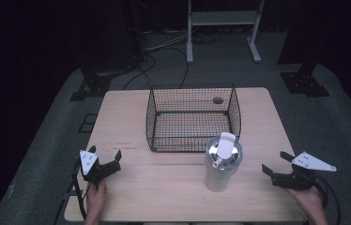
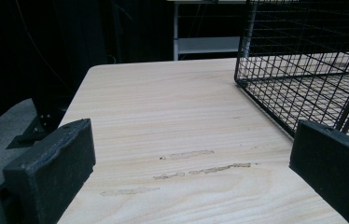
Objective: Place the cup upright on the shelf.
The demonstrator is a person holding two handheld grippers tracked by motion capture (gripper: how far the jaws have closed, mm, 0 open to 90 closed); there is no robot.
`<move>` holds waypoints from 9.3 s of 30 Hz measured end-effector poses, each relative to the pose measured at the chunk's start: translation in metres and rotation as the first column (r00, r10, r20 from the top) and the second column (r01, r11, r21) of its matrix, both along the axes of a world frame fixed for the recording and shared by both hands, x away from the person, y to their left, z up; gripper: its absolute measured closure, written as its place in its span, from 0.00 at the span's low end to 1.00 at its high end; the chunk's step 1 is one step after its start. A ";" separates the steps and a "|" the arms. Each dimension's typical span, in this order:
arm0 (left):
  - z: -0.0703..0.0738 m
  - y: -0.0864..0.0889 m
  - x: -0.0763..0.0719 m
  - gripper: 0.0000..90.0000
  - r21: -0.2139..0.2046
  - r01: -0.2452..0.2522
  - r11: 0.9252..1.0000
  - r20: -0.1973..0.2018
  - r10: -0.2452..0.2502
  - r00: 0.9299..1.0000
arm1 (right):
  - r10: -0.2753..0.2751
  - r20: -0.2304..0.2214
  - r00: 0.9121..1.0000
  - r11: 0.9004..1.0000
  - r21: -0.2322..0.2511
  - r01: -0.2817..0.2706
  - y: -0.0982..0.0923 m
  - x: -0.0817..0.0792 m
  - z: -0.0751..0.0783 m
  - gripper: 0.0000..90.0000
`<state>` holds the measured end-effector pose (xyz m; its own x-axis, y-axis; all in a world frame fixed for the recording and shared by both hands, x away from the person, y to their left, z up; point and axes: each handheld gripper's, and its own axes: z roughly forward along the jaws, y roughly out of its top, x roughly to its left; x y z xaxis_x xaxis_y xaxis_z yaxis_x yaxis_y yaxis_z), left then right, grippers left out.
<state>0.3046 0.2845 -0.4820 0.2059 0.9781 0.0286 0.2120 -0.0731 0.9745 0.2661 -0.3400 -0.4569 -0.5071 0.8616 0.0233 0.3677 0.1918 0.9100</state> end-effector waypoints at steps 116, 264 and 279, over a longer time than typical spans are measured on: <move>0.000 0.002 -0.002 0.00 -0.017 0.020 1.000 0.021 -0.020 1.000 | 0.365 0.116 0.924 0.923 0.085 -0.375 0.143 0.006 0.001 0.11; -0.001 0.003 -0.001 0.00 -0.030 0.035 0.999 0.028 -0.034 0.999 | 0.458 -0.096 0.884 0.886 -0.031 -0.463 0.251 0.250 0.037 0.10; -0.001 0.002 -0.001 0.00 -0.018 0.035 0.999 0.026 -0.035 0.999 | 0.449 -0.103 0.888 0.888 -0.063 -0.456 0.242 0.242 0.041 0.10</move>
